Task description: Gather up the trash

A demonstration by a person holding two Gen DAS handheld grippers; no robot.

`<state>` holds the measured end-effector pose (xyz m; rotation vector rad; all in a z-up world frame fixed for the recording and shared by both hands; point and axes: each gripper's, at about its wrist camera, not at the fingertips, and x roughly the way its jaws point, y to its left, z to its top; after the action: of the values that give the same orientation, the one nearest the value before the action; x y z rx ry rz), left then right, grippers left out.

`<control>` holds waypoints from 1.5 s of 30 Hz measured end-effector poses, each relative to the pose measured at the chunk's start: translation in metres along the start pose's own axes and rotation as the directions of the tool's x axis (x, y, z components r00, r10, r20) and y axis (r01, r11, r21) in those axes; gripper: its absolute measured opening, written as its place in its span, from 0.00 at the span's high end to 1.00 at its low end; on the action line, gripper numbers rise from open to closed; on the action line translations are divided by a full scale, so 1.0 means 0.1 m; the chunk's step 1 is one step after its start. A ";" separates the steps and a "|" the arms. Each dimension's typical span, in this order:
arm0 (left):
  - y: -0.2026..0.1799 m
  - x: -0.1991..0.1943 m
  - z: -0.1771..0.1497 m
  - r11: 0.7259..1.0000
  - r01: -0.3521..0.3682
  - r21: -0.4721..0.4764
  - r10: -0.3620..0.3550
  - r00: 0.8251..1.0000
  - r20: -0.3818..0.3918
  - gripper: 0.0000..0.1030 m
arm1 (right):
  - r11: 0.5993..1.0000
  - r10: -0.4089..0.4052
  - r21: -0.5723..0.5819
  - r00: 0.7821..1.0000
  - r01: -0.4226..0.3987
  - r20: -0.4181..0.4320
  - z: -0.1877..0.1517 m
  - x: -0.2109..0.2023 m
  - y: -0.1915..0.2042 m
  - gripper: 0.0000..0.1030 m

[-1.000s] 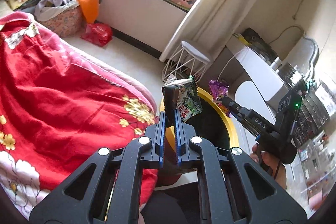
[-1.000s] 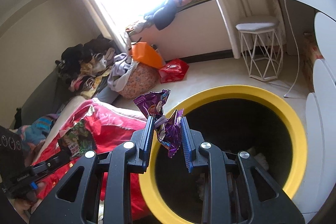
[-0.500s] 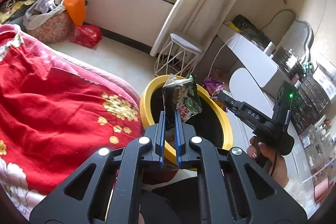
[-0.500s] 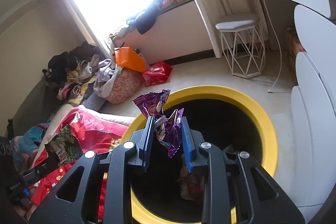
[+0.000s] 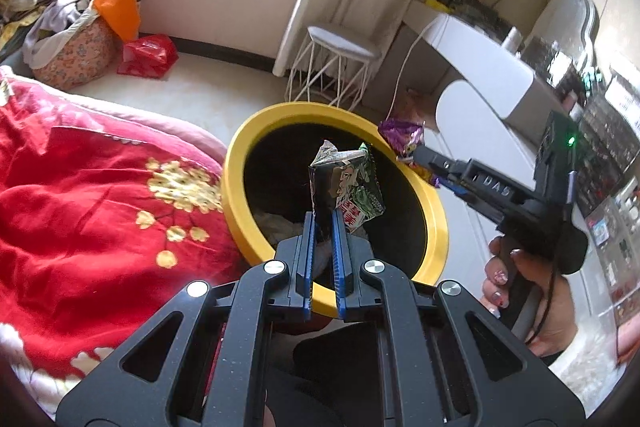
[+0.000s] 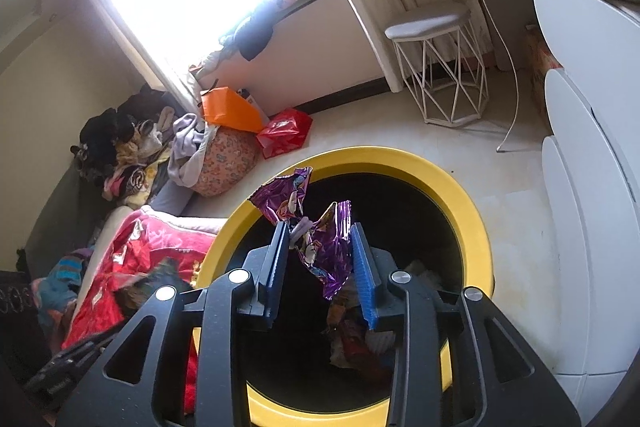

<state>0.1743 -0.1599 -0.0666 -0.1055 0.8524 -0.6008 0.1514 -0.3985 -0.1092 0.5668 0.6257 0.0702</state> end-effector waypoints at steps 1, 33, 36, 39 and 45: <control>-0.02 0.05 0.00 1.000 -0.003 0.006 0.003 1.000 -0.013 0.95 | 1.000 -0.001 0.003 1.000 0.001 -0.002 0.00 0.00 -0.02 0.66; 0.28 -1.03 -0.32 0.972 -0.215 -0.098 0.234 0.928 0.289 0.10 | 0.928 0.012 -0.354 0.940 0.116 0.341 -0.69 -0.79 0.89 0.06; 0.32 -1.18 -0.38 0.960 -0.248 -0.130 0.277 0.908 0.313 0.10 | 0.910 0.039 -0.393 0.918 0.131 0.395 -0.83 -0.89 1.02 0.06; 0.35 -1.30 -0.43 0.953 -0.266 -0.143 0.300 0.895 0.330 0.10 | 0.898 0.055 -0.417 0.904 0.141 0.425 -0.90 -0.94 1.08 0.06; 0.37 -1.46 -0.55 0.936 -0.319 -0.150 0.352 0.865 0.358 0.10 | 0.888 0.074 -0.434 0.883 0.153 0.464 -0.93 -0.99 1.10 0.06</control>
<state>0.0768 -0.0428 -0.0161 -0.1426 0.4986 -0.2000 0.0291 -0.2830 -0.0603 0.0916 0.1271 0.0361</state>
